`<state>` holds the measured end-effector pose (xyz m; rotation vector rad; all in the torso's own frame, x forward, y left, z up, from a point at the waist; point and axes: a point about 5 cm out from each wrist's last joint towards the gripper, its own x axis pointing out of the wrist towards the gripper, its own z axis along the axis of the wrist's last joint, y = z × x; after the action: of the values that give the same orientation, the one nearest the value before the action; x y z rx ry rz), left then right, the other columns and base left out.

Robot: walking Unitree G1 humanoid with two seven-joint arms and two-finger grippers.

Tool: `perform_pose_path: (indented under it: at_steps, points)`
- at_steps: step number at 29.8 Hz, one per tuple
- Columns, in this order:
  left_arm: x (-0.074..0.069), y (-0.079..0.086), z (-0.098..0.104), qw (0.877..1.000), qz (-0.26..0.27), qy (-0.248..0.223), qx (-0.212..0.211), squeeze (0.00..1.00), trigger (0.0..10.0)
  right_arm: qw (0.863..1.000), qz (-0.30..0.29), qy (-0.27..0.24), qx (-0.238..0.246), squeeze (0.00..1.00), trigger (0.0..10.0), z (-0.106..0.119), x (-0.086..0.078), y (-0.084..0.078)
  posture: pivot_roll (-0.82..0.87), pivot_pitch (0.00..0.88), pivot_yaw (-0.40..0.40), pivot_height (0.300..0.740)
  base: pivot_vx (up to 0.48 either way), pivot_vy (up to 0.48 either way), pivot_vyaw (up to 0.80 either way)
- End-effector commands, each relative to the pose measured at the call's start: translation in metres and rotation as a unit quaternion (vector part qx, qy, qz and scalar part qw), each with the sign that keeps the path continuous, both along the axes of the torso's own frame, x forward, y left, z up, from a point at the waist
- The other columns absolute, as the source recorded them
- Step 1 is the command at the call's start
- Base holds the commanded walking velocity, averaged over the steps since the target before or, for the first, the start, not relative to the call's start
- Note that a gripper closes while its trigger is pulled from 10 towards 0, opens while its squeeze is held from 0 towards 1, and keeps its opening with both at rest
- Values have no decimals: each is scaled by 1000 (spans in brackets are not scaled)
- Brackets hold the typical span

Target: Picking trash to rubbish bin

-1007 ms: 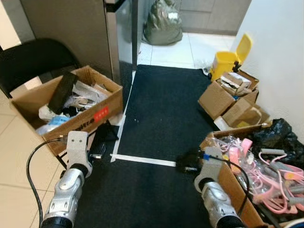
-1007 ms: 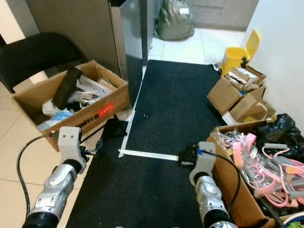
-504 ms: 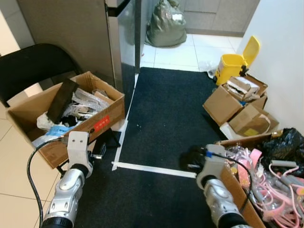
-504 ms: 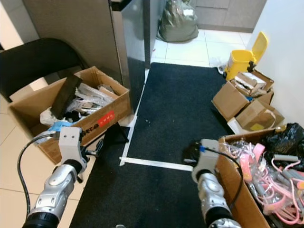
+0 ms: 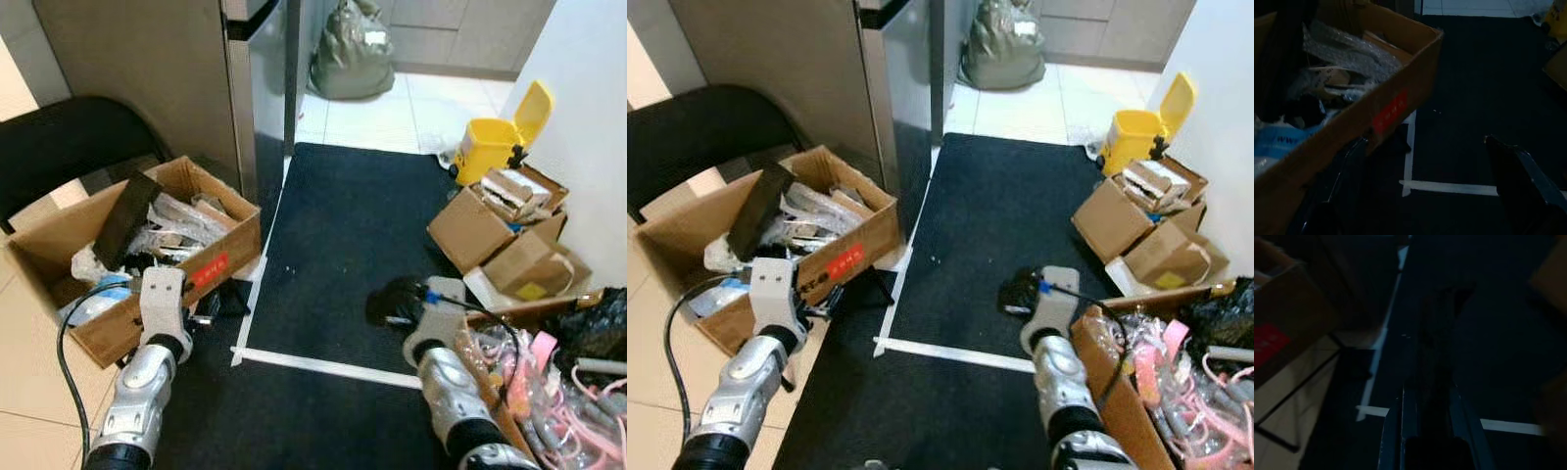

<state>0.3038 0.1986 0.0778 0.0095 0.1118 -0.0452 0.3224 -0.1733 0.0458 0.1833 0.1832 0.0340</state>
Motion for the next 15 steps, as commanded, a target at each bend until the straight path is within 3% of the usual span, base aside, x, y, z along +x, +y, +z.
perform_pose_path:
  at_steps: [1,15]
  points:
    - [-2,3,-3,1000,3,9,7,0,10000,1000,-5,-14,0,0,10000,6,2,-5,93,150,20,740,311,0,0]
    - [4,-5,18,999,-17,-24,13,0,10000,994,13,-99,41,0,10000,46,21,2,94,156,30,740,310,0,0]
